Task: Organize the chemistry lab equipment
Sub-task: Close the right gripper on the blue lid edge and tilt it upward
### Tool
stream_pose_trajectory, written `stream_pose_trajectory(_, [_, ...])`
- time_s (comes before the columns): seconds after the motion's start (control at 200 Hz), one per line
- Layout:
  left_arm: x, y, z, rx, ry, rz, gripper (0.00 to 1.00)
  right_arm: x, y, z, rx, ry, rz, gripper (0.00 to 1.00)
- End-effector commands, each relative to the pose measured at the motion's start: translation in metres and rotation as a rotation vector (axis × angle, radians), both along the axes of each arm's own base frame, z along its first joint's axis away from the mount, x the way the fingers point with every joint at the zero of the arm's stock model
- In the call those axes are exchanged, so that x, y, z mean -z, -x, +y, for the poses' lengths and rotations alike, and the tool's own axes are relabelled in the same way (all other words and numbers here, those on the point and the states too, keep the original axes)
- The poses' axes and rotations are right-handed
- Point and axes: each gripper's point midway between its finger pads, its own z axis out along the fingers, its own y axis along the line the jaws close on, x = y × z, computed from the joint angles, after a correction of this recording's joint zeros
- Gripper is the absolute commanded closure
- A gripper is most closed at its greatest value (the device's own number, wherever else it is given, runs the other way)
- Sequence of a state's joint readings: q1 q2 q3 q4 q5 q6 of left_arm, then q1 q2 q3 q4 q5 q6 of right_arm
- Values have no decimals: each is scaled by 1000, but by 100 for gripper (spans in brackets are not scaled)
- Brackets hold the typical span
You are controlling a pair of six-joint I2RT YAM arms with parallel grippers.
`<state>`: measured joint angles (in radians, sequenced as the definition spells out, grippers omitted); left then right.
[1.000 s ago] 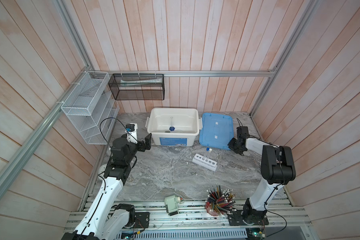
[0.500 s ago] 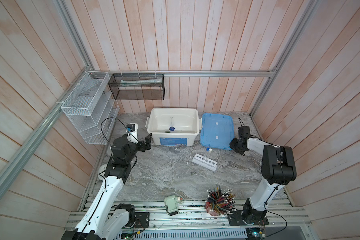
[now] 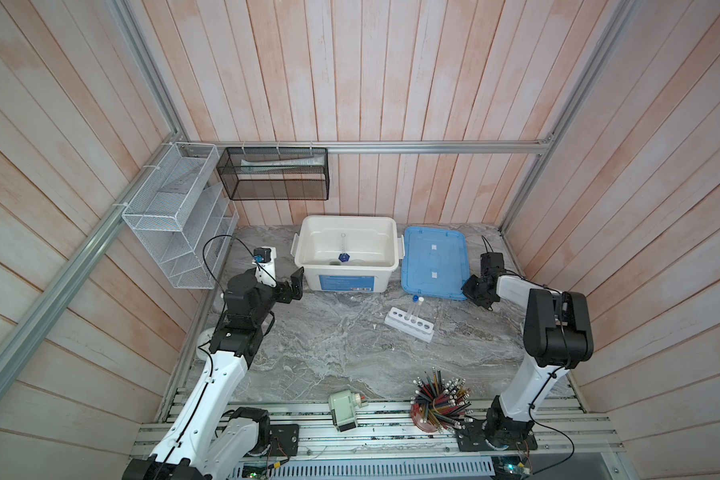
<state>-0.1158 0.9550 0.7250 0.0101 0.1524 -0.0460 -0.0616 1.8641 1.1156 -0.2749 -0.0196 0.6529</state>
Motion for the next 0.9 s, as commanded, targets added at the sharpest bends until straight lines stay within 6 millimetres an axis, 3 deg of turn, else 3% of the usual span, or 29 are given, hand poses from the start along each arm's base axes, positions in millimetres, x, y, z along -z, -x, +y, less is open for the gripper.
stream_pose_trajectory(0.0, [-4, -1, 0, 7, -8, -1, 0, 12, 0, -6, 9, 21, 30, 78])
stream_pose_trajectory(0.35, [-7, -1, -1, 8, -2, -5, 0, 16, 1, -10, 19, 27, 38, 100])
stream_pose_trajectory(0.455, [-10, 1, -3, 24, 3, -9, 0, 9, 1, -15, 30, 21, 24, 100])
stream_pose_trajectory(0.65, [-20, 5, -12, 61, 6, -23, 0, -18, -2, -20, -1, 46, -13, 100])
stream_pose_trajectory(0.895, [-26, 6, -42, 123, -24, -23, 0, -75, 9, -32, -22, 125, -91, 100])
